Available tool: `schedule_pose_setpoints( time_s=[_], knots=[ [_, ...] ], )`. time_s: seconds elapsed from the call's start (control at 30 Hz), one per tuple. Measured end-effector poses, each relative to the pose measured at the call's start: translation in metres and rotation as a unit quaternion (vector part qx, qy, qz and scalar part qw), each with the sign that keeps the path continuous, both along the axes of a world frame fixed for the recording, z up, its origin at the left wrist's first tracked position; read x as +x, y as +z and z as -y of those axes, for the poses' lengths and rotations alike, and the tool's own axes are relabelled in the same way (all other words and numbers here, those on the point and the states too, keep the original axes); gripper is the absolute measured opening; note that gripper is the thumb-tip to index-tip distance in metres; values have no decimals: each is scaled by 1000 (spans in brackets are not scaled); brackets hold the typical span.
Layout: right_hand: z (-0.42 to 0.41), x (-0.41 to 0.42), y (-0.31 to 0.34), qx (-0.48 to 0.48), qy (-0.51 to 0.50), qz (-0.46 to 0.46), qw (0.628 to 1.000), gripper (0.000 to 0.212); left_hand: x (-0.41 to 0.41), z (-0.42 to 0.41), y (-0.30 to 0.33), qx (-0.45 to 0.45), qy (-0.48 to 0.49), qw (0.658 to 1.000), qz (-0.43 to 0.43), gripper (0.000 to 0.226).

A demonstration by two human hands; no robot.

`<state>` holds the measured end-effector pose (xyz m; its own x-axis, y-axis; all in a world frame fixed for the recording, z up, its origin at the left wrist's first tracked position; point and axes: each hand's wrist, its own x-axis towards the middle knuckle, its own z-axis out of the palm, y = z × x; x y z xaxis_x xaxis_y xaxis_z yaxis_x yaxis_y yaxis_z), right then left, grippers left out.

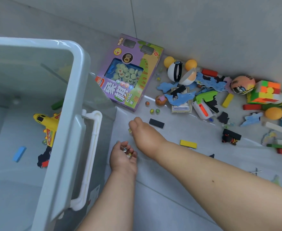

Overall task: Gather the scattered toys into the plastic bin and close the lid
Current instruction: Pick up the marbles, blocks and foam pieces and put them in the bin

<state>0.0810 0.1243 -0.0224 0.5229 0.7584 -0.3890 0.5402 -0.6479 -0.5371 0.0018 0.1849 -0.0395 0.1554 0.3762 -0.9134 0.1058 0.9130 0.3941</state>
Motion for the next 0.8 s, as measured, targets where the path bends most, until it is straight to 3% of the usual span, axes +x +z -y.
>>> schedule_pose_setpoints(
  time_s=[0.13, 0.23, 0.33, 0.4, 0.5, 0.67, 0.8],
  knots=[
    [6, -17, 29, 55, 95, 30, 994, 17, 7, 6, 20, -140, 4, 975, 173, 28],
    [12, -15, 33, 65, 74, 61, 993, 19, 11, 9, 24, -129, -25, 971, 202, 29],
    [20, 4, 26, 95, -44, 140, 985, 13, 12, 6, 16, -133, -6, 971, 199, 24],
    [24, 24, 16, 27, -99, 218, 971, 25, 9, 5, 8, -161, 27, 964, 210, 26],
    [27, 44, -3, -95, -71, 175, 977, 56, 7, 9, 4, -197, 33, 953, 227, 28],
    [19, 54, -16, -131, 32, 194, 972, 42, 10, 8, -1, -188, 5, 966, 176, 32],
    [13, 66, -18, -140, 42, 166, 975, 46, 13, 1, -1, -160, -21, 980, 118, 33]
  ],
)
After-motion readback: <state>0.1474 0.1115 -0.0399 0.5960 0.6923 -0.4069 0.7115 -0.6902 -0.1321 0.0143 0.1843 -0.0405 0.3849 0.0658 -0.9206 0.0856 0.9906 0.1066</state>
